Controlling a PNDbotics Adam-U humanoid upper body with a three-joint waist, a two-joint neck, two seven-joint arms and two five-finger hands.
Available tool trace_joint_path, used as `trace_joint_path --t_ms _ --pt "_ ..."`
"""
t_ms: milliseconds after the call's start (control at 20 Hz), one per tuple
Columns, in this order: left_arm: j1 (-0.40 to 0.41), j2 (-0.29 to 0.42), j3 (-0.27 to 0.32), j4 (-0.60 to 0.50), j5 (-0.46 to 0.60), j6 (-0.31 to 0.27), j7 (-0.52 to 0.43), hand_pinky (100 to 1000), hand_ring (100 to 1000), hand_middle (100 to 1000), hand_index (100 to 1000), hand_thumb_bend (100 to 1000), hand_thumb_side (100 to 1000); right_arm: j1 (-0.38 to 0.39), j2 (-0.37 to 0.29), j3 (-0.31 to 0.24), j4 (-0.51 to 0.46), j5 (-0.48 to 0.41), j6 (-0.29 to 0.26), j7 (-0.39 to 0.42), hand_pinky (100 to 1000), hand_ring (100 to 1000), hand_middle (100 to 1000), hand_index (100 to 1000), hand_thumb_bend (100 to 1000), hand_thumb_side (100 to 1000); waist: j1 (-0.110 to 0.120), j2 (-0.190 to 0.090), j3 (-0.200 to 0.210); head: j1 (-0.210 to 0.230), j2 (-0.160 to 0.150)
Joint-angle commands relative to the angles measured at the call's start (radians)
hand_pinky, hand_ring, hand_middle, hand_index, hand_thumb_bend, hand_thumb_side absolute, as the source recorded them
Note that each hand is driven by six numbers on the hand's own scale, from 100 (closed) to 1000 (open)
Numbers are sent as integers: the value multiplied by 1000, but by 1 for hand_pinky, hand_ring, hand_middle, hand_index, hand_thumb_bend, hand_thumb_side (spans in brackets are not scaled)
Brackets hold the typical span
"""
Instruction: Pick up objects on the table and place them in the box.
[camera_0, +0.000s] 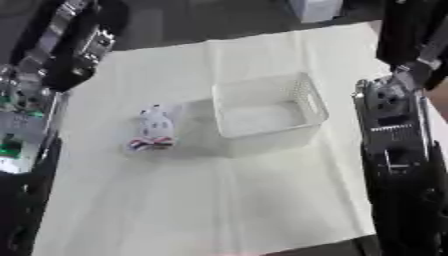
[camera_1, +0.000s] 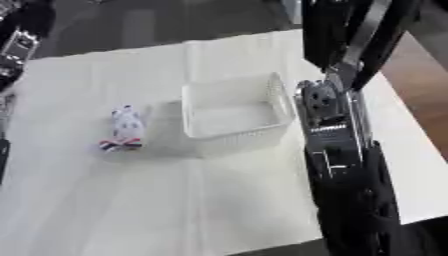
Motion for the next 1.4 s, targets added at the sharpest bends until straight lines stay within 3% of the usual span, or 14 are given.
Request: trace_joint_path --t_ms 50,800,1400 --pt "-39 26 -9 52 -61 -18 -3 980 947 1000 1000 100 932 -9 -14 0 -13 3 -5 0 358 495 648 836 100 858 1 -10 -3 8 -4" --pt "-180 28 -39 373 -283 -128 28 1000 960 1000 1000 100 944 -8 -15 1 -13 -4 -2 0 355 493 647 836 100 859 0 -9 -8 31 -4" --pt "-214 28 -42 507 -456 -126 -33 1000 984 1000 1000 100 992 -7 -13 2 -13 -3 -5 -1 356 494 647 837 100 860 2 -10 -8 38 -4"
